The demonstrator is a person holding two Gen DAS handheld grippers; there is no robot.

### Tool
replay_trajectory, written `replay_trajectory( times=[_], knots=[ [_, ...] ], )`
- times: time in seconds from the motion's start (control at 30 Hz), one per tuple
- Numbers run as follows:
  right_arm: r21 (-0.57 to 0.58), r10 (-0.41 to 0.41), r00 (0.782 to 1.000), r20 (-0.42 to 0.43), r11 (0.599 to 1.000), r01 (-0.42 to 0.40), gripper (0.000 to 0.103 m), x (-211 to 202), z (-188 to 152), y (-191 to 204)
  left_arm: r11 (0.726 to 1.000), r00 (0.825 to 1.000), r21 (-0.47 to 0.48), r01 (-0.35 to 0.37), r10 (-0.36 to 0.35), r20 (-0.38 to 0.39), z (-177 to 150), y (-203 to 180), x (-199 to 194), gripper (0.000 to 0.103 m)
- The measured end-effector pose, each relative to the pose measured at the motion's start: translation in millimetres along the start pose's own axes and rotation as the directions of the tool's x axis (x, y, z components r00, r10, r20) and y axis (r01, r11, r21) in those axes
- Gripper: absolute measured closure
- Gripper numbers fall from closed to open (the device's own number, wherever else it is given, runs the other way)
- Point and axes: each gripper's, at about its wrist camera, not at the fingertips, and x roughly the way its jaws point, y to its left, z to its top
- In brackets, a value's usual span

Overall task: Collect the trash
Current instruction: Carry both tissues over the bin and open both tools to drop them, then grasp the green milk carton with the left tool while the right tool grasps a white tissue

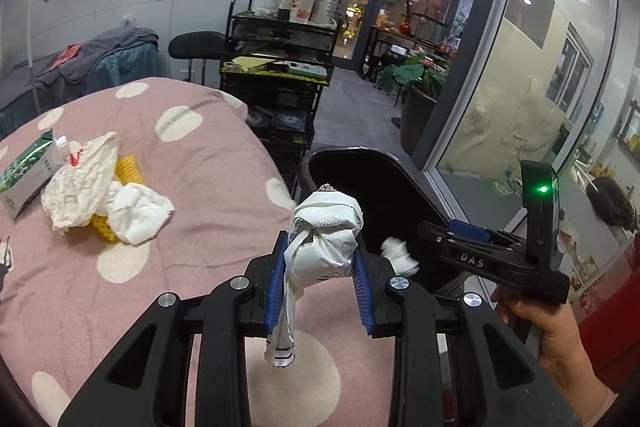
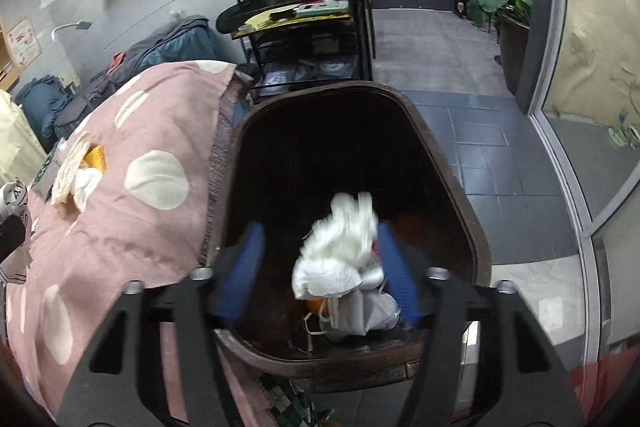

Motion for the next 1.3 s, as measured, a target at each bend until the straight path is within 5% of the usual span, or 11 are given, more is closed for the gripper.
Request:
replay_trajectory(
  times=[0.2, 0.73, 0.83, 0.9, 1.0, 1.3],
  knots=[
    [-0.005, -0.044, 0.999, 0.029, 0.999, 0.044, 0.039, -9, -6, -8, 0.998, 0.996, 0.017, 0.061, -0.06, -0.07, 2, -27, 34, 0.073],
    [0.085, -0.129, 0.989, 0.072, 0.989, 0.123, 0.039, -39, -9, -53, 0.99, 0.972, 0.095, 0.106, -0.083, -0.219, 6, -87, 107, 0.073],
    [0.097, -0.136, 0.988, 0.069, 0.987, 0.129, 0.039, -41, -10, -60, 0.988, 0.971, 0.111, 0.106, -0.079, -0.224, 7, -95, 113, 0.065],
    [0.103, -0.143, 0.987, 0.071, 0.986, 0.135, 0.038, -43, -10, -64, 0.988, 0.973, 0.117, 0.098, -0.07, -0.221, 8, -98, 116, 0.038],
    [0.119, -0.151, 0.986, 0.075, 0.983, 0.142, 0.035, -44, -10, -69, 0.989, 0.979, 0.12, 0.086, -0.061, -0.192, 6, -102, 117, 0.02],
    [0.14, -0.147, 0.987, 0.058, 0.98, 0.138, 0.035, -36, -8, -73, 0.988, 0.986, 0.124, 0.096, -0.077, -0.147, 5, -94, 100, 0.008]
  ],
)
